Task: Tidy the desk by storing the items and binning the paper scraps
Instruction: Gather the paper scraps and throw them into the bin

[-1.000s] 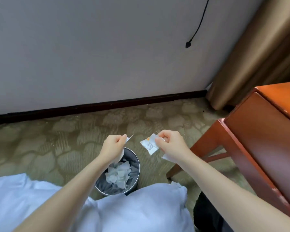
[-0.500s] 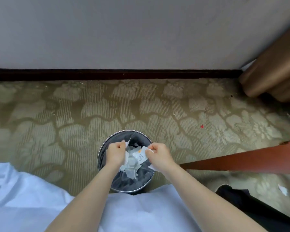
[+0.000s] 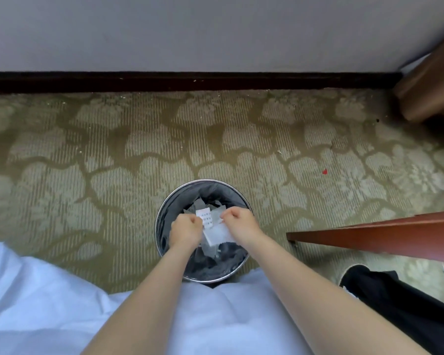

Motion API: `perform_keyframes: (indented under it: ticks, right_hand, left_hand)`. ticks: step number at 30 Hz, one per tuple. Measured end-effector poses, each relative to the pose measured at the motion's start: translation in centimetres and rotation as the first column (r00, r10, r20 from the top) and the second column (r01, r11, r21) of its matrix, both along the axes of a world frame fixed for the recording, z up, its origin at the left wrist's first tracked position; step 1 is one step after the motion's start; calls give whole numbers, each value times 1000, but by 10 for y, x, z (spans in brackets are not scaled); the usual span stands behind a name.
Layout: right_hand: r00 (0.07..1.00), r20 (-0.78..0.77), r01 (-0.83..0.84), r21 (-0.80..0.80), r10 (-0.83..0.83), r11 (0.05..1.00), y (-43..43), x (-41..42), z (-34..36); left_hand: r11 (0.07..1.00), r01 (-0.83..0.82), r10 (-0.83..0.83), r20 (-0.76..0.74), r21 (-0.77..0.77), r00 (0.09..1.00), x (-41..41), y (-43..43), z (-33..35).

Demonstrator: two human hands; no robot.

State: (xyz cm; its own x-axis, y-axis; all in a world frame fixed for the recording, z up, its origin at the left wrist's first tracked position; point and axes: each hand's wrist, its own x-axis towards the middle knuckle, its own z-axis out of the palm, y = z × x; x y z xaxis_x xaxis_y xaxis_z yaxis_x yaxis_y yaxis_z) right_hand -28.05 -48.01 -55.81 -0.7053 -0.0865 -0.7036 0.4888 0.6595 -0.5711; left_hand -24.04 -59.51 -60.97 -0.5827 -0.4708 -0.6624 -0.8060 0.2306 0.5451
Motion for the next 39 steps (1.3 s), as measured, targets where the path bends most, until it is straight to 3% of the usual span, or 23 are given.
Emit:
perform_keyframes:
  ticks: [8, 18, 22, 25, 32, 39]
  right_hand:
    - [999, -23, 24, -65, -26, 998, 41, 6, 42]
    - [975, -198, -111, -51, 98, 993, 124, 28, 142]
    - [926, -319, -188, 68, 200, 980, 164, 51, 193]
    - [901, -380, -188, 96, 210, 978, 190, 72, 233]
    - [793, -584, -131, 117, 175, 984, 232, 128, 318]
    - [588, -776, -59, 240, 228, 969, 280, 196, 416]
  left_hand:
    - [971, 223, -222, 25, -87, 975, -1, -2, 16]
    - [786, 616, -590, -232, 55, 773, 4, 60, 134]
    - [651, 759, -723, -288, 17, 628, 19, 90, 185]
    - [491, 862, -847, -300, -122, 440, 25, 113, 238]
    - [84, 905, -992, -120, -418, 37, 52, 165, 365]
    - [-53, 768, -976, -129, -638, -174, 90, 227, 465]
